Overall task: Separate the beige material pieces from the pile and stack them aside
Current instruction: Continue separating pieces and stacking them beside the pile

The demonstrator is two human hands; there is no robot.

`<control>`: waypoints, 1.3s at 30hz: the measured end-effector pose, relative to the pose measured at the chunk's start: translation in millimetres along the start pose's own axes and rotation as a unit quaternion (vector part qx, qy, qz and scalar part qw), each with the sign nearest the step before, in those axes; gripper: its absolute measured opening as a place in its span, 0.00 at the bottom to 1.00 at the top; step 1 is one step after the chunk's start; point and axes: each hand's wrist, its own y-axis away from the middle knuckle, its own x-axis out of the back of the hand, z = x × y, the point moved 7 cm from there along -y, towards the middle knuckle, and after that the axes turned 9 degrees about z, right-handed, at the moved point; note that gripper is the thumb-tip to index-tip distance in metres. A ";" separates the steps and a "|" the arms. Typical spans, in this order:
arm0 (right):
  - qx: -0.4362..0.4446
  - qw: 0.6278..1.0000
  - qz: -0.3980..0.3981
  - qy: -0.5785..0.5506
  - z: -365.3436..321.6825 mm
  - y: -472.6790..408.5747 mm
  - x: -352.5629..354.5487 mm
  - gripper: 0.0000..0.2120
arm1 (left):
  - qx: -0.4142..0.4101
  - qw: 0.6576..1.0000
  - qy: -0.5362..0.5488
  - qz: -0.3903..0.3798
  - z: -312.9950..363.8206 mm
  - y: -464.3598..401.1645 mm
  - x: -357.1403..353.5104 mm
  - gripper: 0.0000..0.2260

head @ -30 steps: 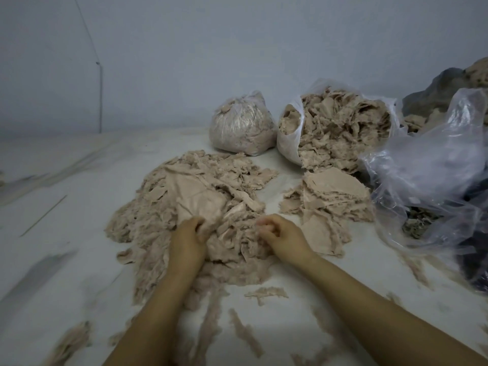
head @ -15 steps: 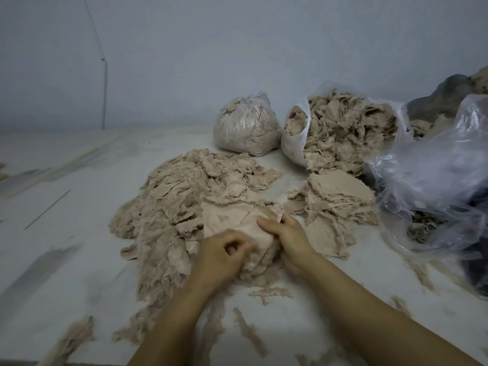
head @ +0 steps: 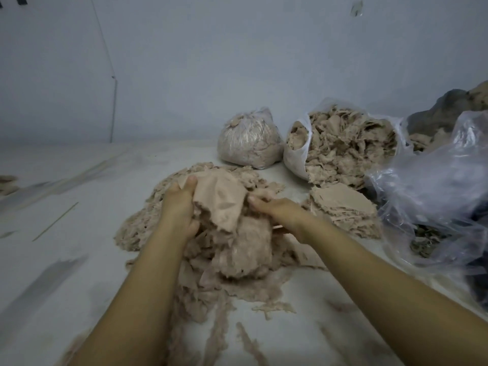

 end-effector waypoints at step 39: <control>-0.130 0.975 0.080 -0.162 122.8 75.9 34.9 0.08 | -0.358 0.600 -0.613 -0.368 -134.4 78.2 -33.2 0.17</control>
